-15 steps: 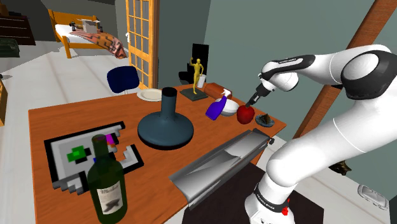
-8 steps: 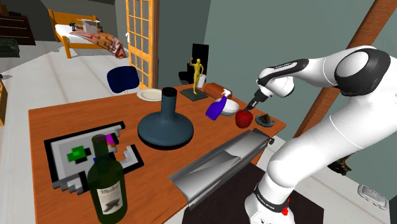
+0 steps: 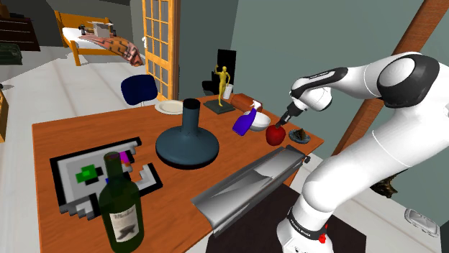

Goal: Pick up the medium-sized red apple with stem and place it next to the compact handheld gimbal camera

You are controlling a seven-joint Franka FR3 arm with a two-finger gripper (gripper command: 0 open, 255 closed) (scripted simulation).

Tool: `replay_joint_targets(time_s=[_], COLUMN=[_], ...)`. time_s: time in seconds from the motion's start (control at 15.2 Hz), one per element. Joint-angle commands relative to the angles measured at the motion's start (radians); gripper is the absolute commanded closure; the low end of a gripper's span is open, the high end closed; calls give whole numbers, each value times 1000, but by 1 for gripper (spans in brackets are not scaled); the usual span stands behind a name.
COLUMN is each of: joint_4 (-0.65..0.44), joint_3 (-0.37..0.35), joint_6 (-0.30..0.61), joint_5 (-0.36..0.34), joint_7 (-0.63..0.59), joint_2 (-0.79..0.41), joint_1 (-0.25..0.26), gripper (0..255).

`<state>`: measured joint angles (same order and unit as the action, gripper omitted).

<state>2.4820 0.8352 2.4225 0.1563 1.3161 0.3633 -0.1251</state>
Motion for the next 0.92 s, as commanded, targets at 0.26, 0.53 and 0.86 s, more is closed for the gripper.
replay_joint_targets(time_s=[0.26,0.53,0.86], joint_4=[0,-33,-44], joint_3=[0,-49,-60], joint_6=[0,-104,-132], joint_5=[0,-72,-85], joint_7=[0,-51,-61], joint_2=[0,80,98], joint_1=[0,-67,-82], gripper=[0,0,0])
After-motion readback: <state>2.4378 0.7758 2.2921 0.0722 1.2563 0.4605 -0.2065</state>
